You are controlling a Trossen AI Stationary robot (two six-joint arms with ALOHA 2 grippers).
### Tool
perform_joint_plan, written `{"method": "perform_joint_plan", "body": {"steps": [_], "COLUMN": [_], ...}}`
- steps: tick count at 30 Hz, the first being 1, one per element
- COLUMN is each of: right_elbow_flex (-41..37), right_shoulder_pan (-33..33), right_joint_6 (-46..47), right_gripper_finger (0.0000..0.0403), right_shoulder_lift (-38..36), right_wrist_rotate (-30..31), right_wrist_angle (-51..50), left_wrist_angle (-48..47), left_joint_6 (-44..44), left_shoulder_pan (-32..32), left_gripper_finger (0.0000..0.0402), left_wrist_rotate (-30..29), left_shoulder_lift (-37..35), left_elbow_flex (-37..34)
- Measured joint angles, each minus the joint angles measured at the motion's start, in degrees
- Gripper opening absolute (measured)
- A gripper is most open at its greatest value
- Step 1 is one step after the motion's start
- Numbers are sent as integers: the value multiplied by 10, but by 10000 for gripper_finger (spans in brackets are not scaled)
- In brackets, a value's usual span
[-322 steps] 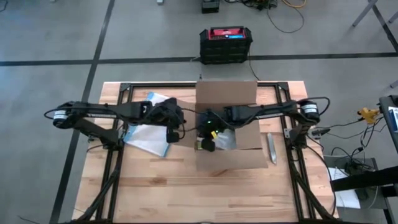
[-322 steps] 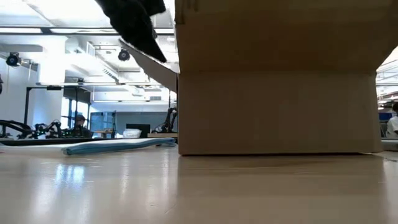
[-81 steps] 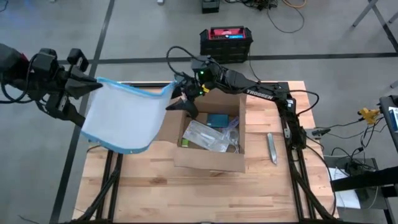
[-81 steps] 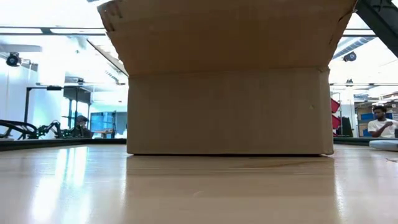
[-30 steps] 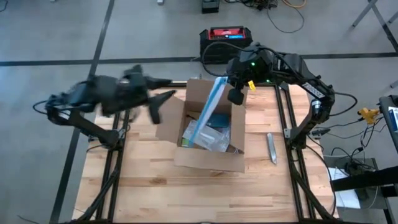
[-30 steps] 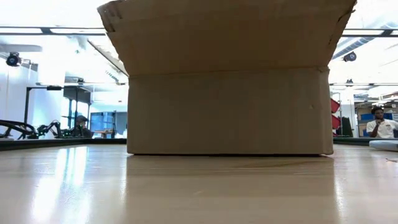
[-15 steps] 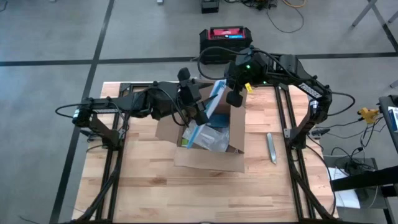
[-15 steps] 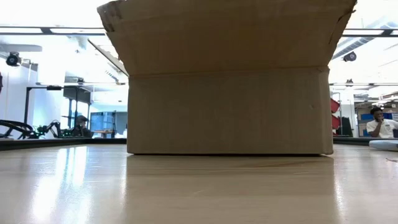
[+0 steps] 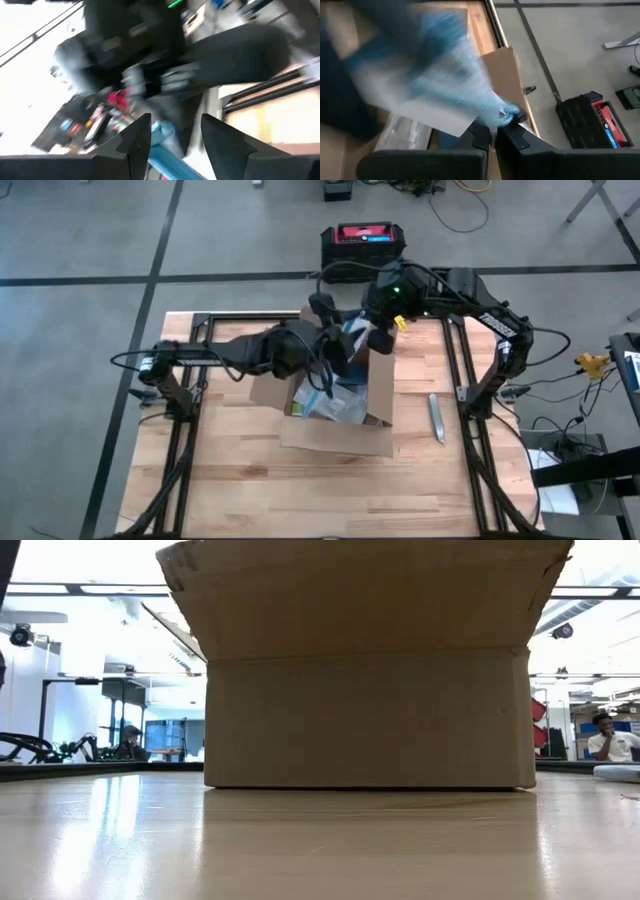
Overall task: Unpack boxes
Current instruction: Open the blue zip bag
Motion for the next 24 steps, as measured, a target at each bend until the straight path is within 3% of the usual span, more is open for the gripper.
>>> {"method": "perform_joint_plan", "body": {"steps": [9,20,24], "right_elbow_flex": [0,0,0], "right_shoulder_pan": [0,0,0], "right_joint_6": [-8,-16,-16], "right_gripper_finger": [0,0,0], "right_shoulder_lift": [0,0,0], "right_wrist_rotate": [-1,-1,-1], "right_wrist_angle": [-2,-3,-3], "left_wrist_angle": [-3,-22,-37], "left_joint_6": [88,82,46], "left_shoulder_pan": [5,9,14], "left_gripper_finger": [144,144,118], "left_wrist_rotate": [-5,8,21], "left_shoulder_lift": [0,0,3], "left_elbow_flex": [12,16,16]}}
